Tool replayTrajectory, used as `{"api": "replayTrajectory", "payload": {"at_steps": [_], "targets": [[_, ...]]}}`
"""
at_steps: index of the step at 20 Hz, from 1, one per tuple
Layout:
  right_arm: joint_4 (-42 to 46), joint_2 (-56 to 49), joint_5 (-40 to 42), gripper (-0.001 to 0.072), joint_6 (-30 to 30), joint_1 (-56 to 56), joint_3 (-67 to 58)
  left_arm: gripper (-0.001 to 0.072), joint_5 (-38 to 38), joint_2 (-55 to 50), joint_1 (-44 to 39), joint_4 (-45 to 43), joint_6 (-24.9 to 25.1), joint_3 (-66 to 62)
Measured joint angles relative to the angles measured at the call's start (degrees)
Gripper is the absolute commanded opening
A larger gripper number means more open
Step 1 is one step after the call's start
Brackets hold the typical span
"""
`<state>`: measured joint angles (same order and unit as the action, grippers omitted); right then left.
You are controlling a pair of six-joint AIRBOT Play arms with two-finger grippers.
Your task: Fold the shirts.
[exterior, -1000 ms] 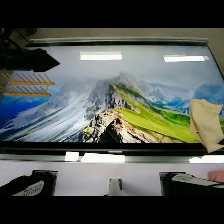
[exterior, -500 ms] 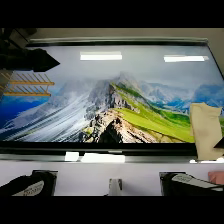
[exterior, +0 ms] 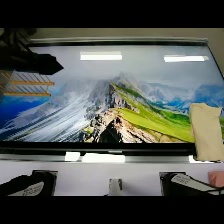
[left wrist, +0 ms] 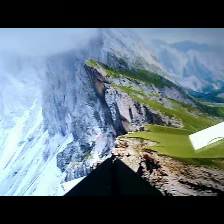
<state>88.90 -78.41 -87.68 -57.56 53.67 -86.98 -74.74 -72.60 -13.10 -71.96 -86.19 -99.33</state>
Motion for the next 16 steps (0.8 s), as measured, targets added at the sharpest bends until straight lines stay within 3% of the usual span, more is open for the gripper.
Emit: {"api": "replayTrajectory", "payload": {"at_steps": [2,3,4,5,7,9,16], "targets": [[-1.05,1.46,4.26,0.0568,1.70,-7.10,-4.07,0.0055,-1.53,-3.08,-4.00,-11.34,-1.73,0.00],[-1.25,1.97,5.86,0.0571,2.10,-11.58,-5.35,0.0244,-2.80,-4.79,-5.57,-16.06,-2.64,0.00],[-1.33,2.10,6.23,0.0608,2.03,-15.96,-6.14,0.0524,-4.37,-6.73,-6.88,-20.26,-3.50,0.00],[-1.55,1.88,6.10,0.0627,1.31,-20.65,-6.80,0.0690,-6.51,-8.50,-7.78,-22.82,-4.15,0.00],[-2.27,0.48,3.52,0.0689,-0.57,-28.37,-7.50,0.0688,-11.72,-11.72,-8.76,-26.56,-5.57,0.48],[-2.56,-1.70,-0.44,0.0692,-2.21,-34.91,-7.89,0.0688,-14.58,-12.79,-9.35,-27.80,-6.78,2.47],[-3.15,-5.05,-6.99,0.0684,-4.57,-43.45,-8.31,0.0671,-10.38,-11.17,-9.77,-25.90,-11.47,7.45]]}}
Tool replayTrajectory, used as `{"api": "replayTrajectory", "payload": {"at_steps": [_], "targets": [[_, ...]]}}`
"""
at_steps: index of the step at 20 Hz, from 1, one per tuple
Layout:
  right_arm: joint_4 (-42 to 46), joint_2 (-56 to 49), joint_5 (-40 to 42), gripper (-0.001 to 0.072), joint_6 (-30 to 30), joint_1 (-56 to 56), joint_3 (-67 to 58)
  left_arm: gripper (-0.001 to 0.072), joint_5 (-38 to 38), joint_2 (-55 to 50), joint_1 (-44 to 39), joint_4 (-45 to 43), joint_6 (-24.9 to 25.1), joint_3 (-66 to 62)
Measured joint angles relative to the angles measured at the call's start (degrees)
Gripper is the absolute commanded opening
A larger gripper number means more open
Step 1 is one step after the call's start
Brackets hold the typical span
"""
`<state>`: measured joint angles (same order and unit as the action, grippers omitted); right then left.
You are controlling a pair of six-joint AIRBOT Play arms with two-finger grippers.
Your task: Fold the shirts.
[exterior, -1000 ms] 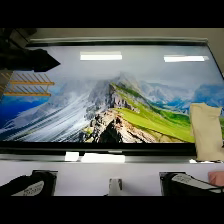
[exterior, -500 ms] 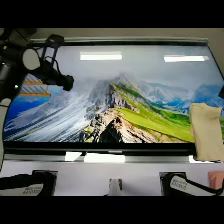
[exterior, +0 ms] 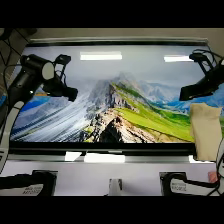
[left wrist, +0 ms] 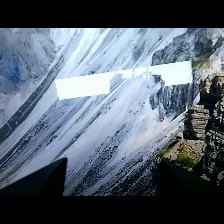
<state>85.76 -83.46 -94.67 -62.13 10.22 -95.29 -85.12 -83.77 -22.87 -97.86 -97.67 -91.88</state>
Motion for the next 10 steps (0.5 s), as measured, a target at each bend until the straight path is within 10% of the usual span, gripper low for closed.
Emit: {"api": "replayTrajectory", "payload": {"at_steps": [10], "targets": [[-0.13,-0.39,-0.85,0.0683,-0.39,-1.11,0.00,0.0670,1.57,-0.68,0.33,0.17,-0.98,0.61]]}}
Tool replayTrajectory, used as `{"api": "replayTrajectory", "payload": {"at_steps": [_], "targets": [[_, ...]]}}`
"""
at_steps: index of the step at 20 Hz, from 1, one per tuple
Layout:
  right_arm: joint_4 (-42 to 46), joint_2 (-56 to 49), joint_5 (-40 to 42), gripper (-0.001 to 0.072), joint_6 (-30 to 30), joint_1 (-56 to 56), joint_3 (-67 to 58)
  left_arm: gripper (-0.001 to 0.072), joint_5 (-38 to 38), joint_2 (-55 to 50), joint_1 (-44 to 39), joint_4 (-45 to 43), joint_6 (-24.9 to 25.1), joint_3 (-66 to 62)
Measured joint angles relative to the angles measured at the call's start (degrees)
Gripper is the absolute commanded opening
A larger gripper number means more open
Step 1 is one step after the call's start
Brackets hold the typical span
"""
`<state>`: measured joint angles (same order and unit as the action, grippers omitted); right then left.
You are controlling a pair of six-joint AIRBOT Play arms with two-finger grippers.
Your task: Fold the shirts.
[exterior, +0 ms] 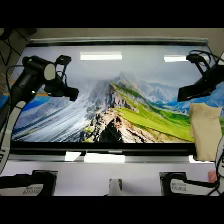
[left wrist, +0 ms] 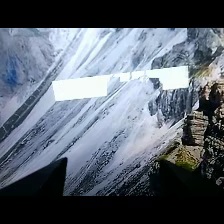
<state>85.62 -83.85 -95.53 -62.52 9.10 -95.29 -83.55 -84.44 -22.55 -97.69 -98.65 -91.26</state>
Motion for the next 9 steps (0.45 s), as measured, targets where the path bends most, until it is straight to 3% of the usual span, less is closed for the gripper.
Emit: {"api": "replayTrajectory", "payload": {"at_steps": [9], "targets": [[0.00,0.00,0.00,0.0683,-0.04,-0.04,0.00,0.0671,0.02,-0.28,0.00,0.02,-0.09,0.00]]}}
